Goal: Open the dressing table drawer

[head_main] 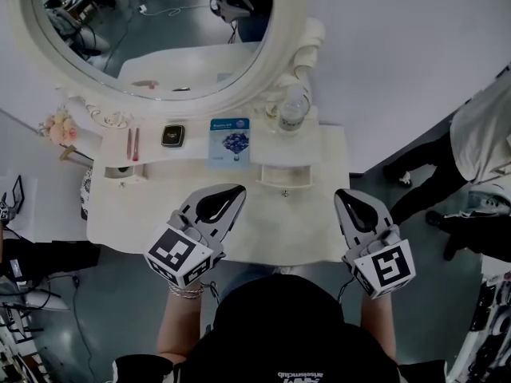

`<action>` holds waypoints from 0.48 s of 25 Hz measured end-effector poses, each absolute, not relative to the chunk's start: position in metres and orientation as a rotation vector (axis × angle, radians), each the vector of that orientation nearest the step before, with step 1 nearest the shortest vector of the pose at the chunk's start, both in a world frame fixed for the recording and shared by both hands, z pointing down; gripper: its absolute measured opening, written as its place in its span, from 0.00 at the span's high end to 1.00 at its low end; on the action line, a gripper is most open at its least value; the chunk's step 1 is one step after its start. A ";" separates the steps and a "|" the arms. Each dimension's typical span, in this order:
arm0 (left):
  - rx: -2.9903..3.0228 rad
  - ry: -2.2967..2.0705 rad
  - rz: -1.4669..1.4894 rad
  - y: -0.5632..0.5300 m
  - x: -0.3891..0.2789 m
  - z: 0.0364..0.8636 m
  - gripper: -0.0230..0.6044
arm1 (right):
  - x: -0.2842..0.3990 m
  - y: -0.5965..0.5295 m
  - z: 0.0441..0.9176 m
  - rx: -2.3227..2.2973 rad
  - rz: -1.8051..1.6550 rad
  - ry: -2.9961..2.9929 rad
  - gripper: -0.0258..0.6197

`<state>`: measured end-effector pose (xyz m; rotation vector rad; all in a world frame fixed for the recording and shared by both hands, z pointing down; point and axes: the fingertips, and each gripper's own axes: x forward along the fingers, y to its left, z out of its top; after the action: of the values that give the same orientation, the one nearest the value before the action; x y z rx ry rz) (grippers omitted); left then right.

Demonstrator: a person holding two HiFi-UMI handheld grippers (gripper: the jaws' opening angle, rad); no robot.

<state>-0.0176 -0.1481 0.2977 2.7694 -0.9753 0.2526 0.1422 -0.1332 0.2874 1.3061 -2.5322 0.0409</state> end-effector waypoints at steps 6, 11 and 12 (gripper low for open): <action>2.788 -1.004 0.215 -0.151 -0.022 0.283 0.93 | 0.154 -0.132 0.275 1.347 -0.001 -2.515 0.93; 2.808 -1.013 0.211 -0.153 -0.024 0.276 0.93 | 0.159 -0.133 0.267 1.376 -0.025 -2.520 0.93; 2.810 -1.017 0.209 -0.154 -0.025 0.275 0.93 | 0.160 -0.133 0.265 1.382 -0.029 -2.520 0.93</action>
<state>-0.0246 -0.1539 0.2751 2.8096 -1.0165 0.2094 0.1603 -0.1329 0.2651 1.3819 -2.5200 -0.0286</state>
